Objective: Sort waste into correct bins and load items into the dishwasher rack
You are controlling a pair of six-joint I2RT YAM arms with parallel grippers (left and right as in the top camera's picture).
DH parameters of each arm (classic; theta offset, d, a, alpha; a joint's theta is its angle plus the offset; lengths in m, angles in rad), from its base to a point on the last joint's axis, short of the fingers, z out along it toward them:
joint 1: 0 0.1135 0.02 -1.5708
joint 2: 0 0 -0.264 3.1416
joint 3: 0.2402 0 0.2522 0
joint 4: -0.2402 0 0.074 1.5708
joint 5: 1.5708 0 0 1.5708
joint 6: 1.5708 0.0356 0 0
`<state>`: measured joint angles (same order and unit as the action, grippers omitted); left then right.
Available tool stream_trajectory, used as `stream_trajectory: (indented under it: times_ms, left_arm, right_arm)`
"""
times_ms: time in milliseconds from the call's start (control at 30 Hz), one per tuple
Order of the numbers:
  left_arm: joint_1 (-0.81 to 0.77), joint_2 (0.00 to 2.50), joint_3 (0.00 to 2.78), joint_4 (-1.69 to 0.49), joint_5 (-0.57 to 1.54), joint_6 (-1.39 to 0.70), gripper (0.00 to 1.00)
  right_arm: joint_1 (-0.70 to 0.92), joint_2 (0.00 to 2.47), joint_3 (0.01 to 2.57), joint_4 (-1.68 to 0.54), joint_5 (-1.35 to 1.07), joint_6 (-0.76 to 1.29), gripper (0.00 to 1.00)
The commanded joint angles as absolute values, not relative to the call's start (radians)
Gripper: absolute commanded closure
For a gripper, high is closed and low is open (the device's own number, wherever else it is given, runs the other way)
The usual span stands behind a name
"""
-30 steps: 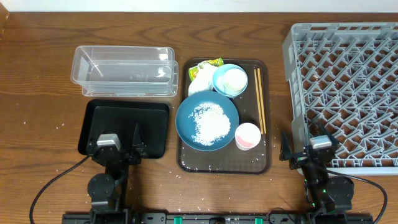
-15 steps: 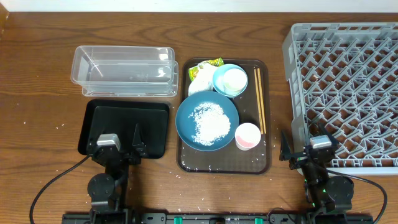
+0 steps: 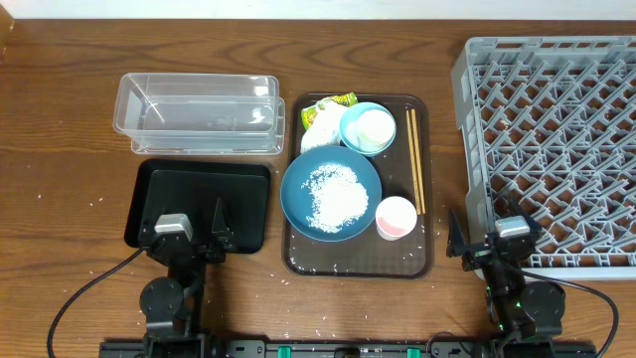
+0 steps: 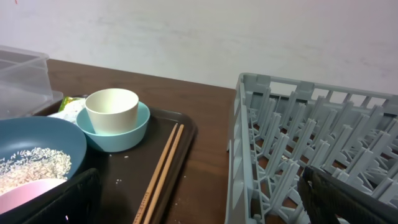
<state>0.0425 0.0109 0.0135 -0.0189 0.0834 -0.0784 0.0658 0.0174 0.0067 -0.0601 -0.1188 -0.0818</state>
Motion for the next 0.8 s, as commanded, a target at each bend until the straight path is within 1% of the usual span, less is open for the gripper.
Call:
stream_trajectory:
  times_ms: [0, 500, 767]
  left_arm:
    - [0.037, 0.004, 0.004, -0.062, 0.116, -0.083, 0.02]
    - [0.037, 0.004, 0.004, -0.059, 0.117, -0.084, 0.02]
    - [0.037, 0.004, 0.004, -0.051, 0.15, -0.088, 0.02]
  right_arm:
    - [0.073, 0.018, 0.006, -0.064, -0.116, -0.091, 0.01]
    - [0.073, 0.018, 0.006, -0.064, -0.116, -0.091, 0.01]
    - [0.073, 0.018, 0.006, -0.064, -0.116, -0.091, 0.01]
